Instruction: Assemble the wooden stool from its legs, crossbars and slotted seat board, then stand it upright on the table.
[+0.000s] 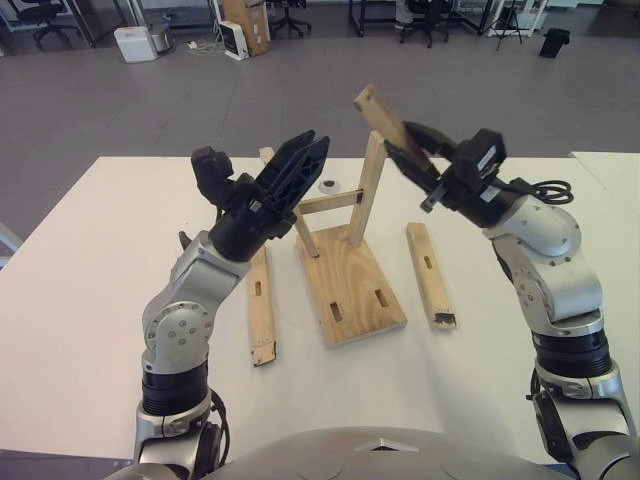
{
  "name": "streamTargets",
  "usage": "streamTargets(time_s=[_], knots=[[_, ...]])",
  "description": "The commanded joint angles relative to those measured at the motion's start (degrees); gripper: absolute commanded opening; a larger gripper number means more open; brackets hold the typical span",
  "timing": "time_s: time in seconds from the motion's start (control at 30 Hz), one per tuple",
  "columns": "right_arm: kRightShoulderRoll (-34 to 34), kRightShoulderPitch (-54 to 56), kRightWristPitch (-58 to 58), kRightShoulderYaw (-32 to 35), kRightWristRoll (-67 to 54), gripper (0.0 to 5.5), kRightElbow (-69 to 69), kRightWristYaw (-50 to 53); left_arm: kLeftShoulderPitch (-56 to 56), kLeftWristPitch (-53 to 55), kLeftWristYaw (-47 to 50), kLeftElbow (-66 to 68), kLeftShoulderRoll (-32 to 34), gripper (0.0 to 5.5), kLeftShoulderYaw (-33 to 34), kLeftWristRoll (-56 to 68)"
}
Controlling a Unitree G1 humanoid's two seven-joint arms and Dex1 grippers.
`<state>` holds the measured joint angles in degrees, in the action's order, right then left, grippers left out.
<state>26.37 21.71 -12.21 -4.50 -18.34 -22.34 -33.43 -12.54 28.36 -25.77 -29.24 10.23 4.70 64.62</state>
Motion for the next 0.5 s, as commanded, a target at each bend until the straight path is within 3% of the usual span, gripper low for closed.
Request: streamTargets(time_s=[0.03, 0.5], knots=[[-0.2, 1.4, -0.6, -1.5, -0.2, 1.31, -1.7, -1.7, -1.5, -0.4, 0.1, 1.5, 0.0, 2.66, -0.3, -1.6], [-3.8, 0.3, 1.3, -7.3, 5.1, 1.31, -3.8, -0.7, -3.9, 0.8, 5.5, 3.2, -3.8, 2.66, -1.4, -1.2]])
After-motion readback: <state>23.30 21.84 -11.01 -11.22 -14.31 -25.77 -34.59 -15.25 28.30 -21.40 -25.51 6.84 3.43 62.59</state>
